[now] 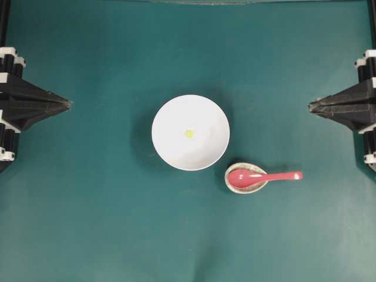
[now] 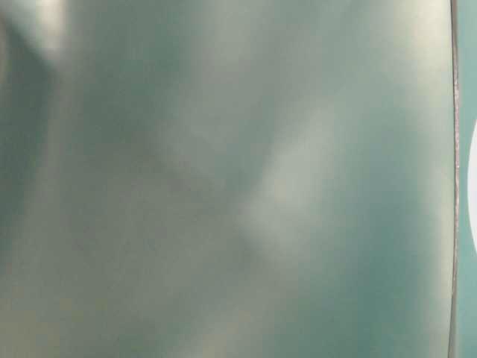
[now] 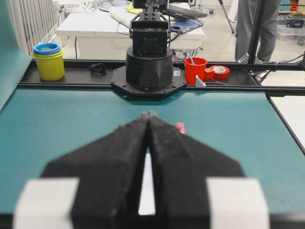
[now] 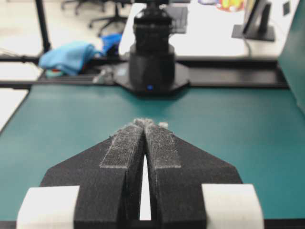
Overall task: Scoop the yellow hexagonal prism block from the bowl with a spoon using the right arm.
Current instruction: 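Move the right gripper toward the red spoon handle, then lower the right gripper and close it on the red spoon handle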
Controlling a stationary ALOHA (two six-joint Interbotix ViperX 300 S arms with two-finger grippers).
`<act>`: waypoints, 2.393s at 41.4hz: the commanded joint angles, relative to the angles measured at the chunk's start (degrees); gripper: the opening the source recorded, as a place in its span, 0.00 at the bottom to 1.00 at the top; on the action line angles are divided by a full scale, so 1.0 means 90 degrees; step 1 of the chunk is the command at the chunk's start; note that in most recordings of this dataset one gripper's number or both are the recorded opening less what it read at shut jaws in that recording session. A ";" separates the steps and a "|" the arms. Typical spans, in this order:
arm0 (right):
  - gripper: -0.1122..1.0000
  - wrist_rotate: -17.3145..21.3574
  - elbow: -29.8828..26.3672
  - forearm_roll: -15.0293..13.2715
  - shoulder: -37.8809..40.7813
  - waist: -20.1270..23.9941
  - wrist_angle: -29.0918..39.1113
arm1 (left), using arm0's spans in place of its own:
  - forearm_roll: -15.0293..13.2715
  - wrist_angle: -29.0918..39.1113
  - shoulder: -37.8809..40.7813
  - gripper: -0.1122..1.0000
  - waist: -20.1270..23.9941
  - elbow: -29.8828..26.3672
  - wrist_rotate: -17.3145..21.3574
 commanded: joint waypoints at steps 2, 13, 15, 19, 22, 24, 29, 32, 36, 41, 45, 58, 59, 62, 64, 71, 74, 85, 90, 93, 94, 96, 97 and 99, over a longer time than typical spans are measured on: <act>0.10 0.0068 -0.0098 0.0049 0.0039 -0.0020 -0.0039 | 0.0059 -0.0098 0.0049 0.10 -0.0029 -0.0127 -0.0049; 0.11 0.0078 -0.0098 0.0049 0.0049 -0.0020 -0.0029 | 0.0049 -0.0078 0.0078 0.10 -0.0029 -0.0117 -0.0039; 0.11 0.0078 -0.0098 0.0059 0.0059 -0.0020 -0.0029 | 0.0049 -0.0068 0.0078 0.10 -0.0029 -0.0117 -0.0039; 0.18 0.0068 -0.0088 0.0049 0.0068 -0.0020 0.0000 | 0.0059 -0.0068 0.0088 0.10 -0.0029 -0.0117 -0.0039; 0.28 0.0068 -0.0078 0.0039 0.0098 -0.0020 0.0029 | 0.0059 -0.0059 0.0088 0.10 -0.0029 -0.0117 -0.0039; 0.35 0.0068 -0.0068 0.0039 0.0137 -0.0020 0.0049 | 0.0049 -0.0059 0.0078 0.10 -0.0029 -0.0117 -0.0039; 0.51 0.0078 -0.0049 0.0049 0.0244 -0.0010 0.0039 | 0.0049 -0.0059 0.0078 0.10 -0.0029 -0.0117 -0.0039; 0.57 0.0078 -0.0029 0.0049 0.0322 -0.0020 0.0010 | 0.0059 -0.0049 0.0088 0.10 -0.0020 -0.0107 -0.0039; 0.57 0.0107 0.0029 0.0068 0.0488 0.0020 -0.0098 | 0.0049 -0.0029 0.0088 0.10 -0.0029 -0.0098 -0.0039; 0.57 0.0225 0.0137 0.0088 0.0811 0.0156 -0.0381 | 0.0049 -0.0020 0.0078 0.10 -0.0029 -0.0098 -0.0039; 0.57 0.0352 0.0293 0.0098 0.1201 0.0283 -0.0850 | 0.0059 -0.0020 0.0078 0.10 -0.0029 -0.0098 -0.0039; 0.57 0.0615 0.0820 0.0420 0.2939 0.0713 -0.2852 | 0.0059 -0.0020 0.0078 0.10 -0.0029 -0.0098 -0.0039; 0.57 0.0615 0.0850 0.0479 0.3135 0.0791 -0.3037 | 0.0059 -0.0010 0.0078 0.10 -0.0029 -0.0098 -0.0039; 0.57 0.0615 0.0889 0.0654 0.3604 0.1006 -0.3447 | 0.0059 0.0000 0.0078 0.10 -0.0029 -0.0098 -0.0029; 0.57 0.0615 0.0918 0.0830 0.3955 0.1182 -0.3730 | 0.0059 0.0010 0.0068 0.10 -0.0029 -0.0098 -0.0029; 0.57 0.0615 0.0996 0.1436 0.5078 0.1885 -0.4824 | 0.0059 0.0020 0.0049 0.10 -0.0029 -0.0107 0.0000; 0.57 0.0615 0.1025 0.1729 0.5527 0.2158 -0.5215 | 0.0059 0.0010 0.0049 0.10 -0.0029 -0.0098 0.0020; 0.57 0.0625 0.1104 0.2441 0.6777 0.2920 -0.6221 | 0.0059 0.0020 0.0059 0.10 -0.0029 -0.0098 0.0029; 0.57 0.0625 0.1113 0.2539 0.7158 0.3066 -0.6406 | 0.0059 0.0020 0.0059 0.10 -0.0029 -0.0098 0.0020; 0.57 0.0635 0.1104 0.2549 0.7314 0.3105 -0.6514 | 0.0049 0.0020 0.0068 0.10 -0.0029 -0.0098 0.0029; 0.57 0.0635 0.1104 0.2549 0.7363 0.3115 -0.6543 | 0.0049 0.0020 0.0068 0.10 -0.0029 -0.0098 0.0029; 0.57 0.0654 0.1104 0.2549 0.7432 0.3125 -0.6543 | 0.0059 0.0020 0.0078 0.10 -0.0029 -0.0098 0.0029; 0.57 0.0674 0.1104 0.2559 0.7471 0.3135 -0.6543 | 0.0059 0.0010 0.0078 0.10 -0.0029 -0.0098 0.0029; 0.57 0.0693 0.1113 0.2559 0.7520 0.3154 -0.6533 | 0.0059 0.0020 0.0078 0.10 -0.0029 -0.0098 0.0039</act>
